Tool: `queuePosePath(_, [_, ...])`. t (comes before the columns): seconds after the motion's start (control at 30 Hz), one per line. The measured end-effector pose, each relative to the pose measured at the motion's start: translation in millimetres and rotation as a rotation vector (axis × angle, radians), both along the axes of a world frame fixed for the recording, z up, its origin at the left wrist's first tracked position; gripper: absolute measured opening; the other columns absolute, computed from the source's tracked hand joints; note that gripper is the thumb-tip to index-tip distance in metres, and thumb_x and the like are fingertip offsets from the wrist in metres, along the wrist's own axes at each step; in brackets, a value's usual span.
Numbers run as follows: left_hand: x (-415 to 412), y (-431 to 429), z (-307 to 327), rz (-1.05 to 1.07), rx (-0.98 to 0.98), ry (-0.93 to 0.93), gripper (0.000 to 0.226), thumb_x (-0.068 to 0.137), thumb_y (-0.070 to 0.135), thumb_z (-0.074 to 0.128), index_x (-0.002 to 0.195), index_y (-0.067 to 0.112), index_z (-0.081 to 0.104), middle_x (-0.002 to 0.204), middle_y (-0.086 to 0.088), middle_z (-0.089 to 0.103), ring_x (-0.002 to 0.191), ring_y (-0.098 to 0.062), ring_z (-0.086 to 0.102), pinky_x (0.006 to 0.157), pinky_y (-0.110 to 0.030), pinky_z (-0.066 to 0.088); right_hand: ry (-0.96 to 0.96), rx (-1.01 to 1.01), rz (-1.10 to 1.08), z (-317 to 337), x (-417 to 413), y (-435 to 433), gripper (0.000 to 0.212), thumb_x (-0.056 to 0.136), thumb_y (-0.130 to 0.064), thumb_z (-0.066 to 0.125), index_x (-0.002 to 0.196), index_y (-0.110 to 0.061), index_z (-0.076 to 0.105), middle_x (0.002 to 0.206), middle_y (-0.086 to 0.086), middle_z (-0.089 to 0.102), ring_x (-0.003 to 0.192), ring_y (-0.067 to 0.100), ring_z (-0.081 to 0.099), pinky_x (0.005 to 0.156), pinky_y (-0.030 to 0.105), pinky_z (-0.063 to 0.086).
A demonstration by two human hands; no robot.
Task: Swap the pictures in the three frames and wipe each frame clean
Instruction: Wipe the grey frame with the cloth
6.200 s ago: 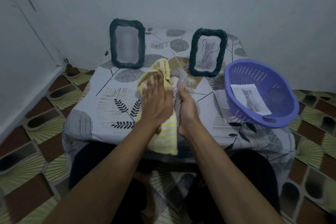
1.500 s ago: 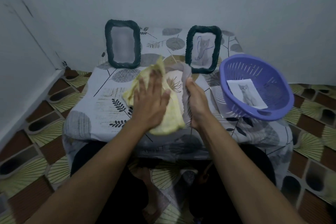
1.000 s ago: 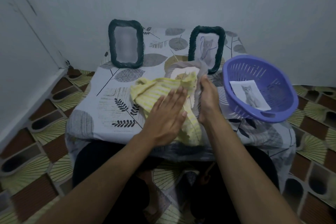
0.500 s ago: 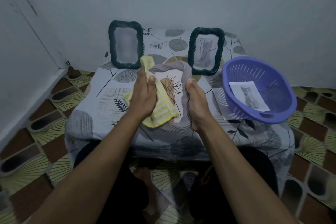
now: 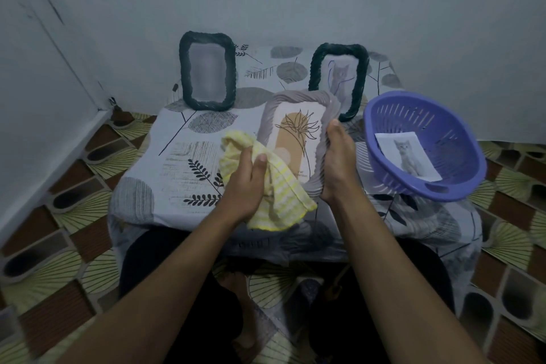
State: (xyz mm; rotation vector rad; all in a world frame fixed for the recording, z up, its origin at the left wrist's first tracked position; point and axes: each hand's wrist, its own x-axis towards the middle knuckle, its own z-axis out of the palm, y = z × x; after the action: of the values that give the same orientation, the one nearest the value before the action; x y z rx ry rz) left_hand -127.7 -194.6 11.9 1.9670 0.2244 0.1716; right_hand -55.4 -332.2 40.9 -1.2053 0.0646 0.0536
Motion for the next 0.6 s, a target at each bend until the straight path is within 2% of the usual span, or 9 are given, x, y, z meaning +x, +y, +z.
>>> queuePosePath(0.1, [-4, 0, -3, 0.012, -0.026, -0.007, 0.034, 0.107, 0.039, 0.029, 0.132, 0.019, 0.043, 0.104, 0.026, 0.050, 0.115, -0.016, 0.053, 0.071, -0.016, 0.035, 0.026, -0.020, 0.053, -5, -2, -2, 0.041, 0.109, -0.029, 0.034, 0.132, -0.003, 0.056, 0.128, 0.016, 0.066, 0.119, 0.028, 0.063, 0.106, 0.047, 0.048])
queuePosePath(0.2, [4, 4, 6, 0.085, -0.036, -0.005, 0.042, 0.108, 0.041, 0.026, 0.137, 0.015, 0.041, 0.109, 0.015, 0.047, 0.112, -0.012, 0.047, 0.071, -0.021, 0.027, -0.022, -0.097, 0.136, -11, -8, -3, 0.035, 0.110, -0.025, 0.033, 0.128, -0.010, 0.058, 0.117, 0.000, 0.068, 0.107, 0.005, 0.066, 0.090, 0.022, 0.054])
queuePosePath(0.27, [16, 12, 11, 0.150, -0.041, -0.013, 0.042, 0.107, 0.046, 0.025, 0.126, 0.016, 0.046, 0.108, 0.007, 0.054, 0.107, -0.017, 0.051, 0.077, -0.026, 0.028, -0.014, -0.136, 0.195, -15, -13, -1, 0.033, 0.110, -0.024, 0.034, 0.128, -0.010, 0.058, 0.110, -0.007, 0.068, 0.102, -0.002, 0.066, 0.079, 0.013, 0.052])
queuePosePath(0.37, [37, 27, 20, 0.241, -0.047, -0.021, 0.044, 0.107, 0.048, 0.024, 0.120, 0.016, 0.051, 0.107, 0.003, 0.055, 0.104, -0.019, 0.052, 0.082, -0.030, 0.032, -0.006, -0.117, 0.262, -17, -22, 2, 0.033, 0.109, -0.022, 0.035, 0.123, -0.007, 0.061, 0.108, -0.001, 0.074, 0.101, 0.006, 0.070, 0.082, 0.019, 0.053])
queuePosePath(0.47, [45, 32, 25, 0.259, 0.012, -0.028, 0.048, 0.107, 0.048, 0.022, 0.126, 0.016, 0.052, 0.112, 0.004, 0.053, 0.105, -0.016, 0.048, 0.087, -0.029, 0.031, -0.001, -0.130, 0.254, -16, -25, 5, 0.030, 0.109, -0.020, 0.035, 0.116, -0.013, 0.063, 0.098, -0.011, 0.076, 0.096, 0.001, 0.070, 0.079, 0.015, 0.053])
queuePosePath(0.53, [44, 30, 22, 0.208, 0.064, -0.047, 0.046, 0.107, 0.048, 0.023, 0.130, 0.017, 0.047, 0.115, 0.003, 0.054, 0.109, -0.019, 0.051, 0.087, -0.029, 0.032, -0.009, -0.110, 0.253, -13, -25, 5, 0.033, 0.109, -0.022, 0.036, 0.121, -0.008, 0.063, 0.107, -0.003, 0.075, 0.103, 0.010, 0.070, 0.087, 0.023, 0.055])
queuePosePath(0.6, [40, 29, 12, 0.126, 0.121, -0.069, 0.046, 0.107, 0.045, 0.026, 0.143, 0.017, 0.036, 0.128, -0.003, 0.055, 0.118, -0.025, 0.052, 0.090, -0.031, 0.036, -0.004, -0.113, 0.241, -10, -23, 3, 0.033, 0.109, -0.020, 0.035, 0.115, -0.007, 0.065, 0.098, -0.004, 0.077, 0.094, 0.007, 0.072, 0.081, 0.021, 0.056])
